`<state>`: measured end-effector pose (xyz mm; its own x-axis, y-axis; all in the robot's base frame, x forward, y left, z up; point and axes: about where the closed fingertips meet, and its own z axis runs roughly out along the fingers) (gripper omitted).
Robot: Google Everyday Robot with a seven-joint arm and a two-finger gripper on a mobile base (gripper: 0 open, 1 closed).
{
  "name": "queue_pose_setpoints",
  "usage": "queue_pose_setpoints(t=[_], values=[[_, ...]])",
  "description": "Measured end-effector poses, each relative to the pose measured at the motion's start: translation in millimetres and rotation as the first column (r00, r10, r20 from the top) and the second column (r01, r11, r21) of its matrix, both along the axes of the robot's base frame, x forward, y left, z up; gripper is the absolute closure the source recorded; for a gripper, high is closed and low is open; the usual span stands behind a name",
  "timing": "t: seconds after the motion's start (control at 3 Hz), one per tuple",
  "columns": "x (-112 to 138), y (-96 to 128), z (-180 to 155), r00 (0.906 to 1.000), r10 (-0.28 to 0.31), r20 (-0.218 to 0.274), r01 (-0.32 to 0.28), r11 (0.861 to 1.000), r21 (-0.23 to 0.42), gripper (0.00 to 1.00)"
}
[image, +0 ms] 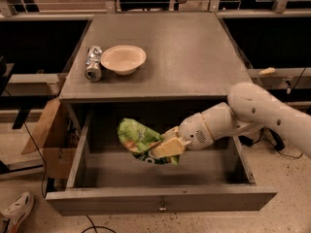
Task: Place green rice chip bag into top drawer
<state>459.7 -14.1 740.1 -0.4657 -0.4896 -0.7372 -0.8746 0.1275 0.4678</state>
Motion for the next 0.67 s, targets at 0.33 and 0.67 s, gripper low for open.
queue_pose_setpoints(t=[0.33, 0.67], values=[[17.1, 31.6, 8.5, 0.9968, -0.061, 0.052, 0.055, 0.993, 0.105, 0.81], [22.8, 41.3, -0.7, 0.9936, -0.099, 0.054, 0.091, 0.987, 0.133, 0.58]])
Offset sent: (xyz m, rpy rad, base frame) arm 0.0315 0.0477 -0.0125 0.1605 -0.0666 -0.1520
